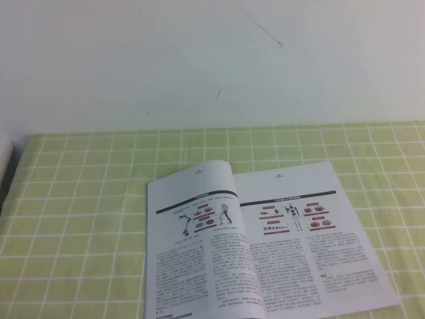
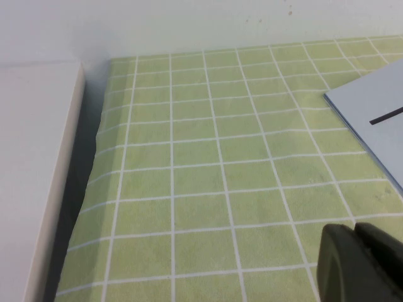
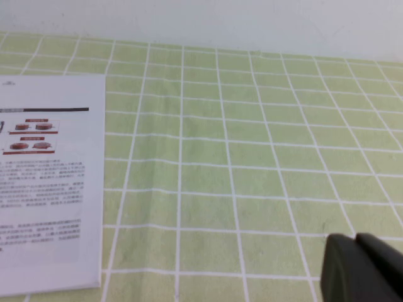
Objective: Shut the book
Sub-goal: 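Close the open booklet and leave it lying on the table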
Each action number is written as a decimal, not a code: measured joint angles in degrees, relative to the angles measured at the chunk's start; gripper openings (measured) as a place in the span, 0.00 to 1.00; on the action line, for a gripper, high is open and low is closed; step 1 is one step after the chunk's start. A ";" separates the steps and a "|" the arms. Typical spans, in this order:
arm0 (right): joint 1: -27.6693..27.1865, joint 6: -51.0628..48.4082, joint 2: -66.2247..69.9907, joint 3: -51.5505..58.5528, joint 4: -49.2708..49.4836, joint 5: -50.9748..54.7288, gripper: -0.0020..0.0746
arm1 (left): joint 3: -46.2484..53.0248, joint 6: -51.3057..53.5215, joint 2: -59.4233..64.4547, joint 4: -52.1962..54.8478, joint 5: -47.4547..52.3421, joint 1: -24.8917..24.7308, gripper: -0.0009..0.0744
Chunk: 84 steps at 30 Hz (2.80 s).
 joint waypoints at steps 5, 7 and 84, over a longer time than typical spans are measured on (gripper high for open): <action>0.00 0.00 0.00 0.00 0.00 0.00 0.02 | 0.00 0.00 0.00 0.00 0.00 0.00 0.01; 0.00 0.00 0.00 0.00 0.00 0.00 0.02 | 0.00 0.00 0.00 0.00 0.00 0.00 0.01; 0.00 0.00 0.00 0.41 -0.09 -11.20 0.02 | 0.35 0.00 0.00 0.00 -19.25 -0.44 0.01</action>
